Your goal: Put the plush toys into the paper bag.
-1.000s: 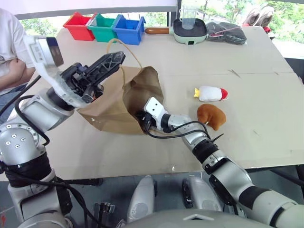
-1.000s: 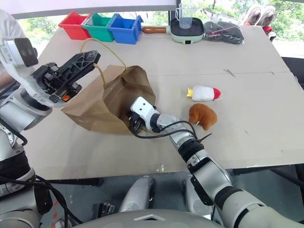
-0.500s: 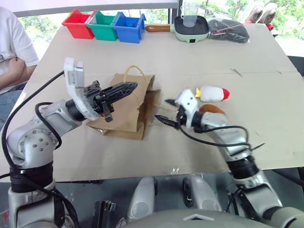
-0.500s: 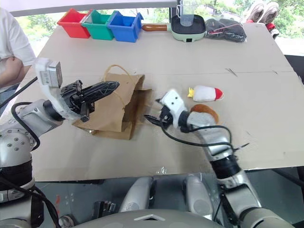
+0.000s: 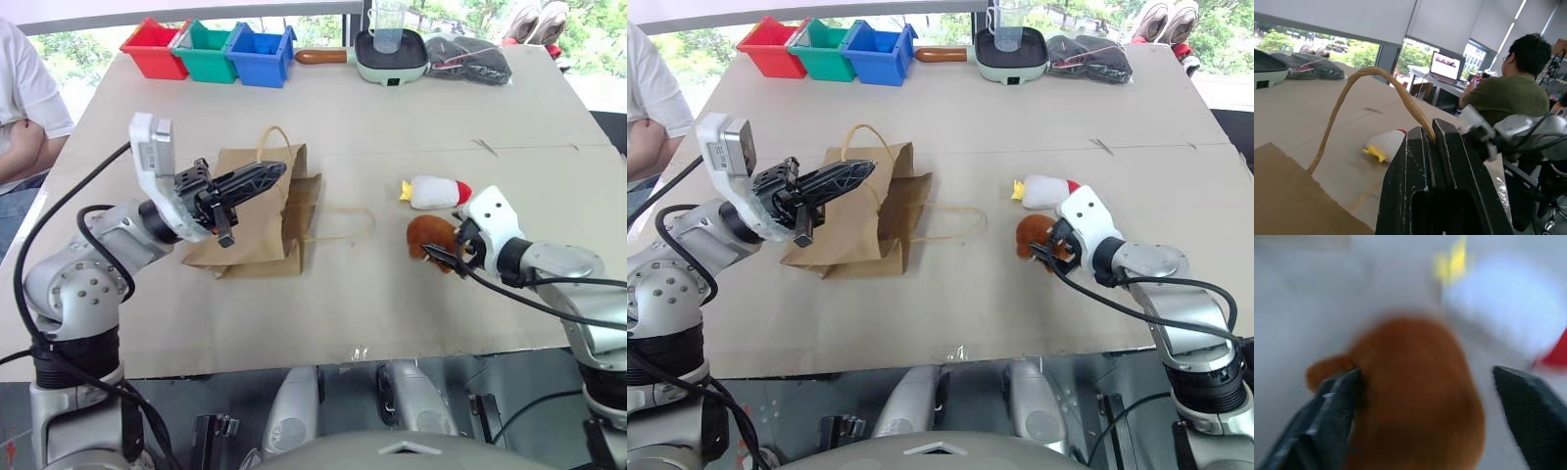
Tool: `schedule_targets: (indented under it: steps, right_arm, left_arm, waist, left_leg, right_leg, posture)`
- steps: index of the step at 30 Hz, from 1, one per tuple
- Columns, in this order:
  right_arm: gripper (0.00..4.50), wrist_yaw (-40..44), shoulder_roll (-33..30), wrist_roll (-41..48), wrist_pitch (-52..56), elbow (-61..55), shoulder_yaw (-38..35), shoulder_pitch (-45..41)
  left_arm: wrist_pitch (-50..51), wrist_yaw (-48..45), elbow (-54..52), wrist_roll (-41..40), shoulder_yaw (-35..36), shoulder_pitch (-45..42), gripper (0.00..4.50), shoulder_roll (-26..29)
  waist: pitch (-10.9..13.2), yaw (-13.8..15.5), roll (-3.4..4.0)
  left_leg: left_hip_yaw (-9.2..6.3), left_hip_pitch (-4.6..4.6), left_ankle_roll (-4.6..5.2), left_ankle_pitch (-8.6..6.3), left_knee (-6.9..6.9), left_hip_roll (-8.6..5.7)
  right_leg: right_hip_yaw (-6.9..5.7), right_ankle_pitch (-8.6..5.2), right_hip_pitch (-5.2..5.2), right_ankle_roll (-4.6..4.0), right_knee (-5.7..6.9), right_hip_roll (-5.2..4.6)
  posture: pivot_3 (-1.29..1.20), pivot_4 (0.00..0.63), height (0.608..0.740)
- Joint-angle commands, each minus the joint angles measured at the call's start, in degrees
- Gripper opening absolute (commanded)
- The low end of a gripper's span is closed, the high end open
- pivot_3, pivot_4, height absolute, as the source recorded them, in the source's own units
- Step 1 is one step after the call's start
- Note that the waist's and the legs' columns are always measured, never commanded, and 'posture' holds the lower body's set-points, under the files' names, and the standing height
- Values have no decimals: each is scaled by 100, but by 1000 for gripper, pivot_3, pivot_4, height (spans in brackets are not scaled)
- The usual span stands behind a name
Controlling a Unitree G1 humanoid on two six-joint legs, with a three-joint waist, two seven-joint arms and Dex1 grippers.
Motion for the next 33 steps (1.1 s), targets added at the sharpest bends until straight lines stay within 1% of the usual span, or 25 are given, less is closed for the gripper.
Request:
schedule_targets:
  steps: [1,4,6,7,8,10,12,14,18,19,20,22,24,27,28,30,32,33]
  right_arm:
    - [2229,152,-111,184,-107,-129,-152,-34]
    - [802,410,-127,635,-165,-364,-584,-6]
    - [18,940,-103,1597,-92,-554,-1437,-56]
    - [18,1155,-140,2068,-20,-617,-1843,-173]
    - [18,1236,-178,2374,39,-629,-2093,-374]
    - [18,1171,-220,2573,28,-592,-2127,-775]
    - [18,1015,-121,2527,-57,-488,-1762,-1239]
    - [18,930,30,2192,-327,-286,-1077,-1656]
    - [18,938,490,1223,-1108,568,473,-2248]
    - [18,968,730,981,-1339,912,909,-2412]
    - [18,996,900,821,-1511,1161,1196,-2526]
    - [18,1128,1465,843,-1659,1569,1542,-2781]
    - [18,1154,1889,647,-1906,2052,1822,-3016]
    - [18,1343,2341,414,-2335,2785,2117,-3232]
    - [18,1410,2529,381,-2481,3102,2154,-3309]
    - [18,1378,3066,271,-2858,4208,2089,-3591]
    - [681,1623,3369,236,-3229,4990,2023,-3747]
    - [959,1826,3443,323,-3305,5151,1948,-3739]
  left_arm:
    - [-82,134,-372,-3,101,124,0,-47]
    - [-62,280,-597,-16,125,303,0,-54]
    - [-159,198,-708,-33,126,443,0,-107]
    - [-133,176,-740,-136,157,478,0,-115]
    - [-99,173,-748,-244,200,484,0,-116]
    - [-43,170,-741,-402,266,468,0,-89]
    - [-35,117,-710,-464,280,443,0,-48]
    - [-44,55,-673,-477,262,407,0,-22]
    - [-55,28,-606,-455,203,272,0,-46]
    - [-59,36,-612,-433,170,242,0,-68]
    - [-61,42,-616,-418,147,222,0,-83]
    - [-73,46,-640,-394,94,210,0,-125]
    - [-77,35,-681,-391,43,225,0,-153]
    - [-74,50,-737,-397,-13,237,0,-189]
    - [-70,51,-752,-395,-33,238,0,-198]
    - [-74,12,-836,-356,-88,317,0,-198]
    - [-96,-6,-930,-319,-115,430,0,-202]
    - [-107,23,-964,-331,-76,501,0,-204]
  waist:
    - [0,1,-1]
    - [0,13,-1]
    - [3,24,4]
    - [4,29,5]
    - [5,35,6]
    - [7,25,8]
    - [5,5,6]
    - [5,10,5]
    - [6,-7,7]
    - [5,-5,6]
    - [5,-6,6]
    - [5,2,6]
    - [6,3,7]
    - [5,6,6]
    - [5,11,5]
    - [4,9,4]
    - [5,1,5]
    - [4,1,4]
  left_leg:
    - [-1,0,0,0,0,0]
    - [-5,-7,0,0,4,0]
    - [-10,-11,0,0,8,0]
    - [-10,-15,0,0,10,0]
    - [-11,-17,0,0,13,-1]
    - [-20,-25,0,0,26,0]
    - [-19,-23,1,0,31,1]
    - [-24,-20,1,0,30,5]
    - [-22,-24,0,0,28,6]
    - [-22,-29,0,0,28,5]
    - [-22,-31,0,0,29,3]
    - [-20,-37,0,0,30,2]
    - [-22,-40,-1,1,30,2]
    - [-23,-39,-1,1,31,2]
    - [-24,-36,-1,1,31,2]
    - [-25,-35,-2,1,32,1]
    - [-22,-33,-2,1,33,1]
    - [-22,-34,-2,1,33,1]
  right_leg:
    - [-1,0,0,0,0,1]
    - [-3,1,-1,1,-1,0]
    - [-7,1,-1,2,-1,0]
    - [-8,1,-2,2,-1,-1]
    - [-9,1,-2,2,-1,-2]
    - [-18,2,-2,2,-1,-1]
    - [-17,2,-1,2,-1,1]
    - [-21,1,0,1,0,7]
    - [-19,0,-7,0,1,9]
    - [-20,1,-10,0,1,8]
    - [-20,1,-11,1,1,5]
    - [-19,2,-17,1,1,2]
    - [-22,2,-18,1,2,1]
    - [-22,3,-20,1,6,1]
    - [-23,3,-19,1,7,1]
    - [-25,3,-18,1,9,1]
    - [-22,3,-18,0,13,2]
    - [-22,3,-19,0,16,2]
  posture:
    - [0,150,740]
    - [0,150,740]
    - [0,150,740]
    - [0,150,740]
    - [0,150,740]
    - [0,150,740]
    - [0,150,740]
    - [0,150,740]
    - [0,150,740]
    - [0,150,740]
    - [0,150,740]
    - [0,150,740]
    - [0,150,740]
    - [0,150,740]
    - [0,150,740]
    - [0,150,740]
    - [0,150,740]
    - [0,150,740]
